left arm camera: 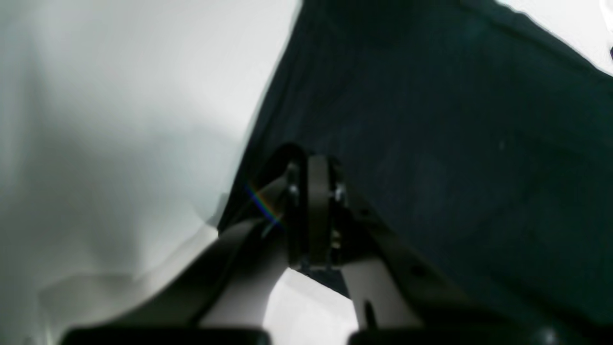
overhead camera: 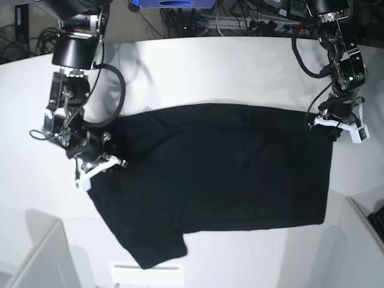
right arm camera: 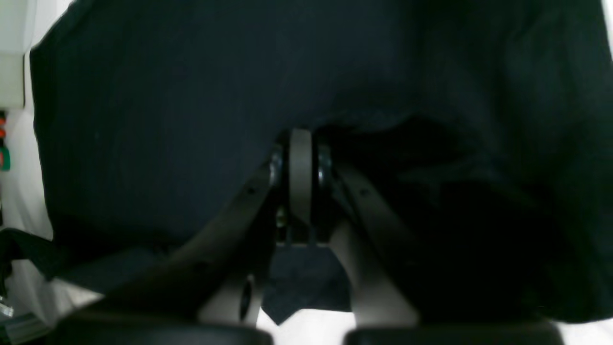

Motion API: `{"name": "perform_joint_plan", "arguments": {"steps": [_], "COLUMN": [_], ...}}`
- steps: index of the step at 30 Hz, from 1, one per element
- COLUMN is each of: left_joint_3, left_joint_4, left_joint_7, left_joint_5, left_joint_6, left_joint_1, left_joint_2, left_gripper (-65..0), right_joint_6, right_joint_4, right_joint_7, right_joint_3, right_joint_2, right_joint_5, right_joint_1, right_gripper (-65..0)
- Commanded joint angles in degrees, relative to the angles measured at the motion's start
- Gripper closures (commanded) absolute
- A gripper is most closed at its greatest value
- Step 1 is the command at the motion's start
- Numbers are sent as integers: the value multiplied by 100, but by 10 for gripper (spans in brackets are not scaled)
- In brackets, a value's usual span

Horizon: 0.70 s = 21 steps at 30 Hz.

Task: Fold the T-shirt properly
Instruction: 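Lift the shirt with both grippers, letting the hem hang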

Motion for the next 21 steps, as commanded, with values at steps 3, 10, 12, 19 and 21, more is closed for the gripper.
{"name": "perform_joint_plan", "arguments": {"steps": [3,10,12,19,21], "left_joint_3": [-36,-44,-44,-282,-273], "left_joint_4": [-79,-228,-307,-378,-386], "left_joint_7": [156,323,323,323,323], "left_joint_5": [-1,-1,-1,-1,-1], "left_joint_6": [-25,-25,-25,-25,-25], "left_joint_1": [-243,-410,-418,-506,-568], "left_joint_2": [-86,-86,-86,-68,-77], "left_gripper": [0,0,0,0,0], "right_joint_6": [12,12,39,3,3], "right_joint_4": [29,21,21,12,-6], "right_joint_7": [237,308,308,686,791], "right_joint_3": [19,19,19,-632,-640], "right_joint_2": [116,125,107,125,133], "right_joint_5": [87,96,96,96,96], "right_joint_1": [227,236,236,350,359], "right_gripper": [0,0,0,0,0]}}
